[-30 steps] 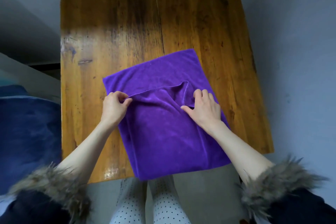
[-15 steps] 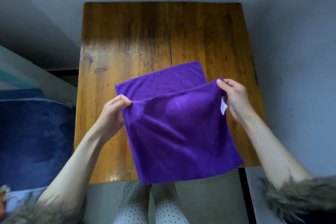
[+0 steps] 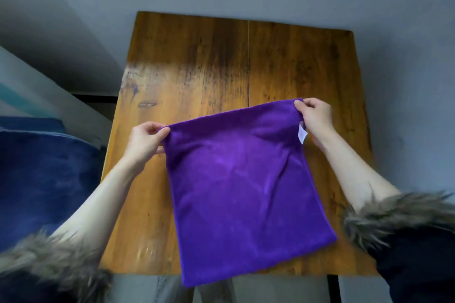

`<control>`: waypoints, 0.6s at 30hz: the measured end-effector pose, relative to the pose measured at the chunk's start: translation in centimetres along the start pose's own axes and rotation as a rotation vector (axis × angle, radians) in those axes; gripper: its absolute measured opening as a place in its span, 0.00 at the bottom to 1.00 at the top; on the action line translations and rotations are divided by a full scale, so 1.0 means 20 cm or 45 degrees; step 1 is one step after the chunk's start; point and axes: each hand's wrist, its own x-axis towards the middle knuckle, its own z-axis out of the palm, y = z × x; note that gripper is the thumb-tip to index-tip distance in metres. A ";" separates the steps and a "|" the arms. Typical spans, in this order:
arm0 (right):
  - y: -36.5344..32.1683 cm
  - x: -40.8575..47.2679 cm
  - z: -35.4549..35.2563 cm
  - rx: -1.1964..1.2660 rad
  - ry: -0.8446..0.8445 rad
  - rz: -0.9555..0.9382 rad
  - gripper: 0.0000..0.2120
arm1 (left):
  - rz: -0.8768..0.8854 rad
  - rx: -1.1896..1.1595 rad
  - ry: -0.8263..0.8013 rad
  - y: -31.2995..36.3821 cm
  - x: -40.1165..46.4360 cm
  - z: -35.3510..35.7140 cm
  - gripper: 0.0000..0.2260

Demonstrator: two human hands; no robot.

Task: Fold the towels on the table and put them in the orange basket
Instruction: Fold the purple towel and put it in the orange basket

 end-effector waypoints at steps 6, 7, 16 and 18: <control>0.14 0.14 0.09 -0.234 0.062 0.002 0.04 | 0.072 0.497 0.129 -0.10 0.14 0.07 0.05; 0.15 0.16 0.10 -0.274 0.057 0.003 0.05 | 0.120 0.611 0.155 -0.10 0.14 0.08 0.06; 0.07 0.17 0.15 -0.601 -0.053 -0.172 0.10 | 0.404 0.875 0.094 -0.14 0.19 0.07 0.04; 0.07 0.18 0.16 -0.644 -0.093 -0.170 0.09 | 0.348 0.879 0.059 -0.14 0.20 0.08 0.04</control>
